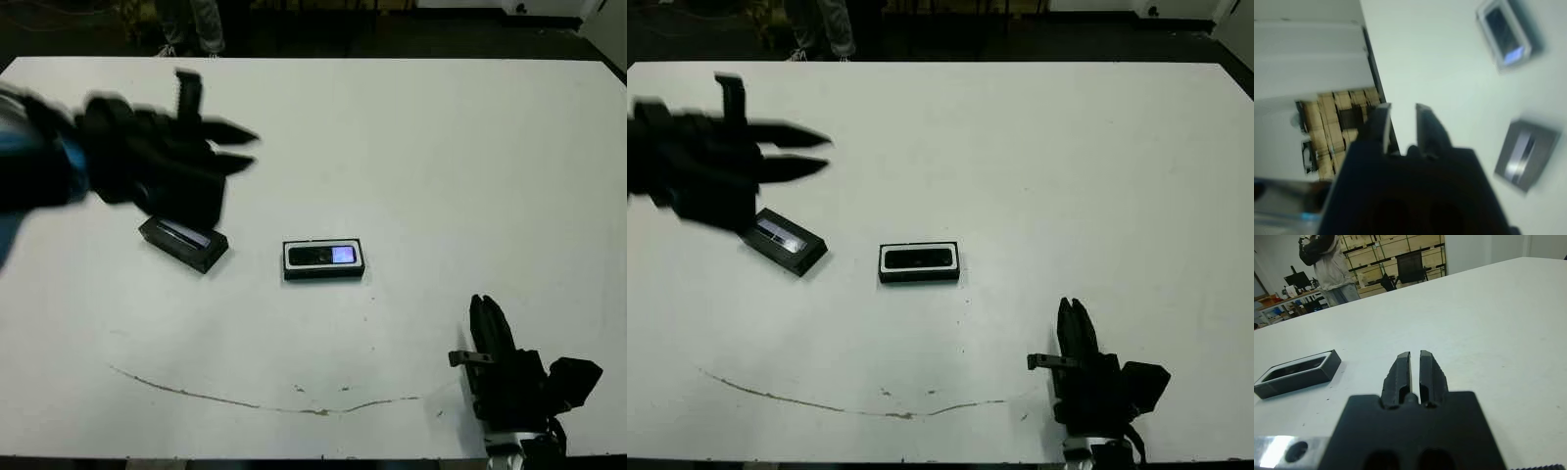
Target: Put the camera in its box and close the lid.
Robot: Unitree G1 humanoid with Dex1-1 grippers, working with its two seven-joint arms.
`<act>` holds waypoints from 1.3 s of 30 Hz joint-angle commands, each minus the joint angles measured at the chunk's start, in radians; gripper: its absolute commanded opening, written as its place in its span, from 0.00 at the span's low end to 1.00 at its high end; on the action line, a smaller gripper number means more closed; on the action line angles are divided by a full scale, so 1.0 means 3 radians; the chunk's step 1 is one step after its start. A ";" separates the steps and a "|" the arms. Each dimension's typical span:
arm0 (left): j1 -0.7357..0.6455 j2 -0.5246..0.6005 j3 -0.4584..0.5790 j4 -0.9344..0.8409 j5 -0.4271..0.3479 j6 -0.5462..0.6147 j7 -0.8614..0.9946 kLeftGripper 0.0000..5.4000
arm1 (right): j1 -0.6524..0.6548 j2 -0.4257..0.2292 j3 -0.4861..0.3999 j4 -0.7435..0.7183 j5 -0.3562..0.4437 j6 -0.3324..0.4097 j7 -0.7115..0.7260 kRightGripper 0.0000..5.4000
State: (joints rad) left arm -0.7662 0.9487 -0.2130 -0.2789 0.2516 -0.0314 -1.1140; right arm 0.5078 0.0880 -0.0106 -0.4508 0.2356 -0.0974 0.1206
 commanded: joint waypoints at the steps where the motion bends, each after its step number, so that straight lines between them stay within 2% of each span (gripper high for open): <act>1: -0.0215 0.0037 -0.0309 0.0526 0.0294 -0.0236 -0.0204 0.42 | 0.0095 -0.0038 0.0023 -0.0044 -0.0106 0.0094 -0.0090 0.00; 4: -0.0375 -0.0020 -0.0534 0.0946 0.0525 -0.0498 -0.0308 0.55 | 0.0078 -0.0034 0.0012 0.0018 -0.0118 -0.0002 -0.0078 0.00; 7: -0.0487 -0.0105 -0.0726 0.1318 0.0617 -0.0746 -0.0456 0.69 | 0.0063 -0.0058 -0.0003 0.0077 -0.0087 -0.0050 -0.0032 0.00; 12: -0.0591 -0.0283 -0.0930 0.1573 0.0674 -0.0728 -0.0809 0.91 | 0.0066 -0.0036 0.0017 0.0107 -0.0078 -0.0094 -0.0005 0.00; 14: -0.0617 -0.0306 -0.1020 0.1613 0.0776 -0.0878 -0.0853 1.00 | 0.0035 -0.0037 0.0002 0.0230 -0.0061 -0.0238 0.0057 0.00; 16: -0.0613 -0.0304 -0.1088 0.1620 0.0896 -0.1020 -0.0842 1.00 | 0.0024 -0.0034 -0.0002 0.0307 -0.0049 -0.0342 0.0091 0.00; 19: -0.0593 -0.0269 -0.1169 0.1636 0.1063 -0.1352 -0.0756 1.00 | 0.0089 -0.0016 0.0020 0.0198 -0.0057 -0.0206 0.0007 0.00; 23: -0.0554 -0.0205 -0.1235 0.1606 0.1272 -0.1781 -0.0652 1.00 | 0.0116 -0.0005 0.0032 0.0176 -0.0042 -0.0196 -0.0016 0.00; 25: -0.0510 -0.0193 -0.1242 0.1618 0.1334 -0.1905 -0.0604 1.00 | 0.0075 -0.0032 0.0022 0.0279 -0.0034 -0.0351 0.0063 0.00; 28: -0.0423 -0.0210 -0.1242 0.1679 0.1361 -0.1939 -0.0569 1.00 | 0.0069 -0.0034 0.0021 0.0305 -0.0014 -0.0366 0.0084 0.00; 32: -0.0350 -0.0249 -0.1290 0.1740 0.1473 -0.1932 -0.0548 1.00 | 0.0013 -0.0042 -0.0019 0.0482 0.0017 -0.0554 0.0165 0.00; 34: -0.0324 -0.0274 -0.1304 0.1824 0.1520 -0.1934 -0.0504 1.00 | 0.0010 -0.0033 -0.0024 0.0509 0.0073 -0.0563 0.0187 0.00; 39: -0.0323 -0.0424 -0.1310 0.2060 0.1517 -0.1587 -0.0653 1.00 | 0.0175 -0.0027 0.0060 0.0150 -0.0067 -0.0195 -0.0032 0.00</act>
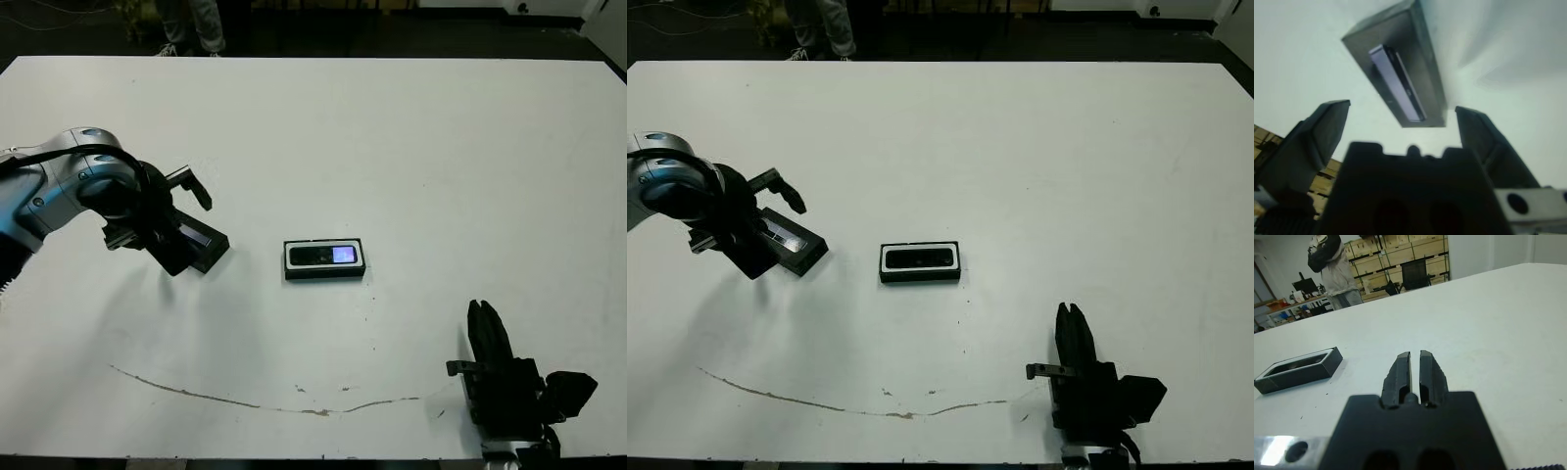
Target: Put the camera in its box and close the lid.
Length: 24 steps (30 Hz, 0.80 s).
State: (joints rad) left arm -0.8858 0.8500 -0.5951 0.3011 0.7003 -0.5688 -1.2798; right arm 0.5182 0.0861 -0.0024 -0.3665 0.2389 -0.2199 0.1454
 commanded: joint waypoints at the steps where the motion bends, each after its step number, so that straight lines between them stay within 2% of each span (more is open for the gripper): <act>1: 0.0072 -0.0131 -0.0037 0.0173 0.0025 0.0291 -0.0131 1.00 | 0.0157 -0.0023 0.0043 -0.0171 -0.0084 0.0267 -0.0141 0.00; 4: 0.0063 -0.0244 0.0011 0.0367 -0.0046 0.0555 -0.0169 1.00 | 0.0170 -0.0023 0.0048 -0.0211 -0.0097 0.0356 -0.0189 0.00; 8: 0.0006 -0.0367 0.0082 0.0683 -0.0242 0.0749 -0.0216 1.00 | 0.0115 -0.0052 0.0017 -0.0048 0.0006 0.0158 -0.0034 0.00; 10: -0.0051 -0.0428 0.0099 0.0863 -0.0314 0.0791 -0.0225 1.00 | 0.0113 -0.0043 0.0013 -0.0033 0.0019 0.0139 -0.0014 0.00; 12: -0.0114 -0.0471 0.0077 0.0986 -0.0305 0.0801 -0.0210 1.00 | 0.0110 -0.0040 0.0008 -0.0020 0.0056 0.0129 0.0021 0.00; 14: -0.0181 -0.0501 0.0035 0.1063 -0.0250 0.0788 -0.0194 1.00 | 0.0172 -0.0019 0.0043 -0.0176 -0.0006 0.0316 -0.0097 0.00; 19: -0.0285 -0.0553 -0.0029 0.1192 -0.0177 0.0778 -0.0183 1.00 | 0.0192 -0.0031 0.0040 -0.0187 -0.0031 0.0294 -0.0091 0.00; 22: -0.0309 -0.0571 -0.0095 0.1249 -0.0096 0.0720 -0.0117 1.00 | 0.0160 -0.0032 0.0011 -0.0057 0.0016 0.0148 -0.0009 0.00; 24: -0.0329 -0.0587 -0.0132 0.1301 -0.0059 0.0682 -0.0093 1.00 | 0.0158 -0.0038 0.0005 -0.0049 0.0054 0.0173 0.0008 0.00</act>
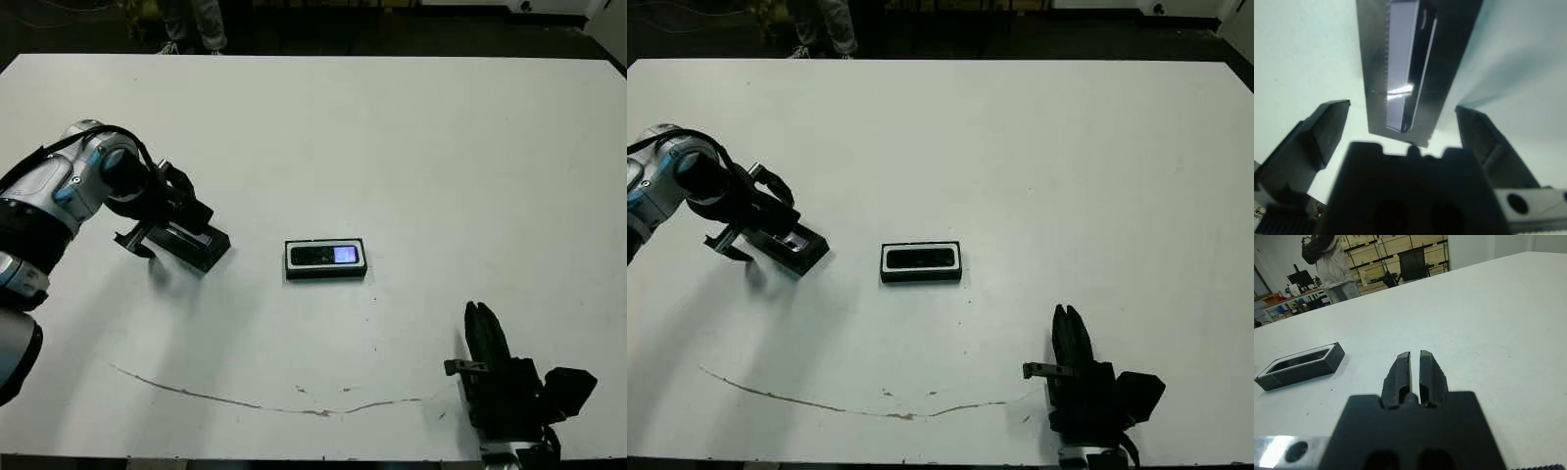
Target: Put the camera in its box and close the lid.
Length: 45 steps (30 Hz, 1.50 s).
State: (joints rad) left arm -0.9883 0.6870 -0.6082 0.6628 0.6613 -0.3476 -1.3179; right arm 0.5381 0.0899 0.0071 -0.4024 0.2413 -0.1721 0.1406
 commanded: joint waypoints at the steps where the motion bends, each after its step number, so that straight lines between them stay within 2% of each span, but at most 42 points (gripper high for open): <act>1: 0.0003 -0.0052 -0.0100 0.0129 0.0076 -0.0082 0.0044 1.00 | 0.0083 -0.0047 -0.0031 0.0093 0.0054 -0.0002 0.0034 0.00; 4: -0.0017 -0.0062 -0.0143 0.0227 0.0109 -0.0207 0.0131 1.00 | 0.0129 -0.0027 -0.0001 -0.0001 -0.0020 0.0085 -0.0054 0.00; 7: -0.0023 -0.0064 -0.0193 0.0277 0.0192 -0.0306 0.0250 1.00 | 0.0111 -0.0035 -0.0005 0.0053 -0.0008 0.0019 -0.0029 0.00; 12: -0.0040 -0.0095 -0.0295 0.0315 0.0289 -0.0473 0.0284 1.00 | 0.0160 -0.0022 0.0026 -0.0030 -0.0047 0.0096 -0.0092 0.00; 16: -0.0054 -0.0170 -0.0356 0.0413 0.0362 -0.0492 0.0328 1.00 | 0.0163 -0.0015 0.0029 0.0035 -0.0012 -0.0019 -0.0061 0.00; 22: -0.0110 -0.0340 -0.0387 0.0712 0.0328 -0.0530 0.0307 1.00 | 0.0219 -0.0020 0.0032 0.0033 0.0014 -0.0069 -0.0027 0.00; 23: -0.0118 -0.0370 -0.0389 0.0767 0.0325 -0.0520 0.0306 1.00 | 0.0208 -0.0023 0.0022 0.0081 0.0014 -0.0143 0.0006 0.00; 26: -0.0104 -0.0440 -0.0371 0.0861 0.0331 -0.0383 0.0347 0.92 | 0.0213 -0.0030 0.0019 0.0123 0.0021 -0.0231 0.0052 0.00; 31: -0.0059 -0.0568 -0.0413 0.0883 0.0423 -0.0056 0.0337 0.70 | 0.0242 -0.0014 0.0020 0.0143 0.0058 -0.0270 0.0080 0.00; 36: 0.0016 -0.0595 -0.0423 0.0837 0.0422 -0.0007 0.0367 0.49 | 0.0275 -0.0026 0.0037 0.0078 0.0016 -0.0211 0.0052 0.00; 40: 0.0011 -0.0614 -0.0449 0.0821 0.0428 -0.0004 0.0280 0.42 | 0.0258 -0.0033 0.0026 0.0101 -0.0020 -0.0242 0.0050 0.00; 45: -0.0029 -0.0576 -0.0406 0.0753 0.0332 -0.0054 0.0079 0.42 | 0.0252 -0.0003 0.0037 0.0103 0.0001 -0.0253 0.0044 0.00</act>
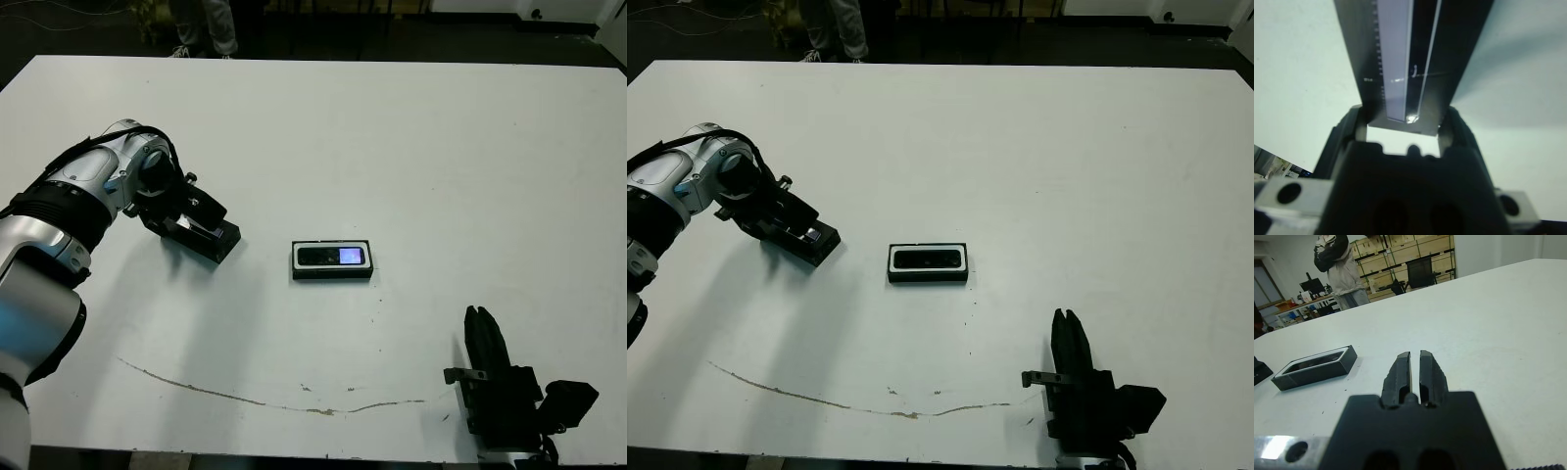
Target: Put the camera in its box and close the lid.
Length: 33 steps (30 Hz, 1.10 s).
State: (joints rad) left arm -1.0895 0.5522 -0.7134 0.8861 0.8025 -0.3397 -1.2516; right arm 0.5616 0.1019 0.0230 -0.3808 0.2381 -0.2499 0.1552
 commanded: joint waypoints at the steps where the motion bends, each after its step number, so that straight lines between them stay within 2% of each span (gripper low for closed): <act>1: 0.0305 -0.0106 -0.0031 -0.0042 -0.0172 -0.0067 -0.0190 0.42 | 0.0164 -0.0047 -0.0019 0.0045 0.0039 0.0007 0.0011 0.00; 5: 0.0317 0.0012 0.0206 -0.0444 -0.0481 0.0177 -0.0561 0.42 | 0.0152 -0.0056 -0.0025 0.0033 -0.0001 0.0035 -0.0020 0.00; 9: 0.0317 0.0162 0.0450 -0.0899 -0.0747 0.0645 -0.0874 0.42 | 0.0114 -0.0045 -0.0022 0.0068 0.0006 0.0026 -0.0020 0.00; 11: 0.0278 0.0235 0.0535 -0.1057 -0.0823 0.0856 -0.0982 0.42 | 0.0099 -0.0039 -0.0015 0.0081 0.0105 0.0036 0.0024 0.00; 14: 0.0130 0.0301 0.0577 -0.1108 -0.0900 0.1078 -0.1166 0.42 | 0.0106 -0.0054 -0.0003 0.0038 0.0057 0.0104 -0.0024 0.00; 19: -0.0201 0.0413 0.0387 -0.0943 -0.1277 0.1326 -0.1209 0.42 | 0.0102 -0.0054 0.0014 0.0006 -0.0019 0.0159 -0.0082 0.00; 25: -0.0573 0.0545 -0.0200 -0.0859 -0.1702 0.1958 -0.1209 0.42 | 0.0082 -0.0065 0.0030 0.0005 -0.0011 0.0184 -0.0068 0.00; 30: -0.0711 0.0735 -0.0558 -0.1319 -0.2102 0.2338 -0.1209 0.42 | 0.0099 -0.0060 0.0076 -0.0069 -0.0050 0.0290 -0.0118 0.00; 33: -0.0728 0.0769 -0.0641 -0.1681 -0.2340 0.2802 -0.1209 0.42 | 0.0076 -0.0071 0.0087 -0.0019 -0.0064 0.0236 -0.0088 0.00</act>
State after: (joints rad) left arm -1.2981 0.7746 -0.8862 0.4207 0.1279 0.4496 -1.6115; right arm 0.5619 0.0978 0.0505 -0.4087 0.2258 -0.1929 0.1325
